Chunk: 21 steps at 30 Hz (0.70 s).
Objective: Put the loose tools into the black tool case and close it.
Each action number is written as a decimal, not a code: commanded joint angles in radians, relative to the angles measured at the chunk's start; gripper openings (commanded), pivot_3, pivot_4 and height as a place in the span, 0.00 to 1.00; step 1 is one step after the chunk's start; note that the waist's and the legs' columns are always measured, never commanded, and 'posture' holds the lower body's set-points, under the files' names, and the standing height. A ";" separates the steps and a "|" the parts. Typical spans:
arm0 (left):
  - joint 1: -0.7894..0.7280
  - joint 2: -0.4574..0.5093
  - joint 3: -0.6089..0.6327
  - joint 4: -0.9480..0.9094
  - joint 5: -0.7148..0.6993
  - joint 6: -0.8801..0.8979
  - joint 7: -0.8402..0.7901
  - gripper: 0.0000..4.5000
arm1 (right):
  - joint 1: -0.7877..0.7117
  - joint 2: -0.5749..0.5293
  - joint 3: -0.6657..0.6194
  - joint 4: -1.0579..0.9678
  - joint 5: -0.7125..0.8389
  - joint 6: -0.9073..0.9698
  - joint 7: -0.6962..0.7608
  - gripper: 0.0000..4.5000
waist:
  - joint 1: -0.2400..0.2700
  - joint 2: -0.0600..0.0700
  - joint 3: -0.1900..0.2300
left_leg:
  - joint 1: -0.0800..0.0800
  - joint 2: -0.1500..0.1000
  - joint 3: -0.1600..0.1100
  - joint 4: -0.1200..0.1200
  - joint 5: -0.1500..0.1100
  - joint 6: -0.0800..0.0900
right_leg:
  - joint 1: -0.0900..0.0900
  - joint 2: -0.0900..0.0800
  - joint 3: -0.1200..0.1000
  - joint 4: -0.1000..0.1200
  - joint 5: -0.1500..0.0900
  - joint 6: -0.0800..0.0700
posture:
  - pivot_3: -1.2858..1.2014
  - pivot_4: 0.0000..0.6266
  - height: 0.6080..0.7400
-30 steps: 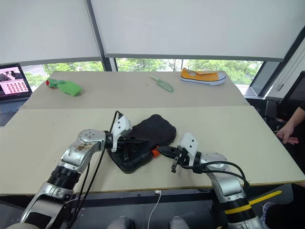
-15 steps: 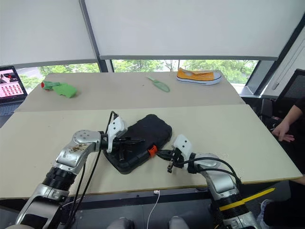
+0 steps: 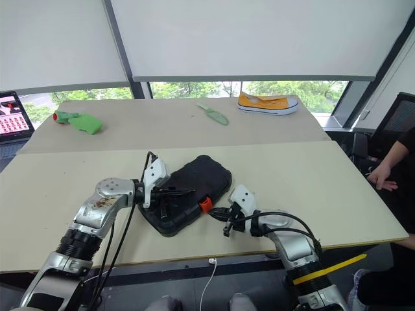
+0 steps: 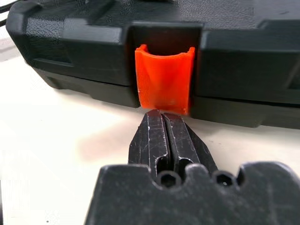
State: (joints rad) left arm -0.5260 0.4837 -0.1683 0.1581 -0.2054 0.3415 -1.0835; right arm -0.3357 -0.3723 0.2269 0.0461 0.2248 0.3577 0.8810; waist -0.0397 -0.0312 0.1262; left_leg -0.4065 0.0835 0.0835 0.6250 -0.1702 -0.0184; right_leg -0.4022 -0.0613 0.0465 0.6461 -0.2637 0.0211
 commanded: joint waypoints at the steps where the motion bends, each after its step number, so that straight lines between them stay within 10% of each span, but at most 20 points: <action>1: 0.073 0.004 -0.048 0.066 0.034 0.028 0.009 0.00 | -0.049 0.027 -0.012 -0.010 0.004 -0.027 -0.017 0.01 | -0.001 0.000 0.000 | 0.000 0.000 0.000 0.000 0.000 0.000 | 0.000 0.000 0.000 0.000 0.000 0.000 | 0.52 0.24 1.00; 21: 0.158 0.020 0.053 0.000 -0.039 -0.063 -0.008 0.06 | -0.055 -0.008 -0.019 -0.071 0.012 0.016 0.044 0.00 | -0.008 0.001 0.001 | 0.000 0.000 0.001 -0.004 0.000 0.000 | -0.003 0.000 0.001 0.000 -0.001 -0.002 | 0.52 0.24 1.00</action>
State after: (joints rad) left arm -0.4572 0.4889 -0.1159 0.1135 -0.2421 0.2933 -1.0753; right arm -0.3750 -0.3587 0.2334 0.0600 0.2173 0.4210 0.9041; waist -0.0480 -0.0307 0.1267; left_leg -0.4070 0.0836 0.0841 0.6196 -0.1704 -0.0187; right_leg -0.4058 -0.0610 0.0477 0.6456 -0.2649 0.0190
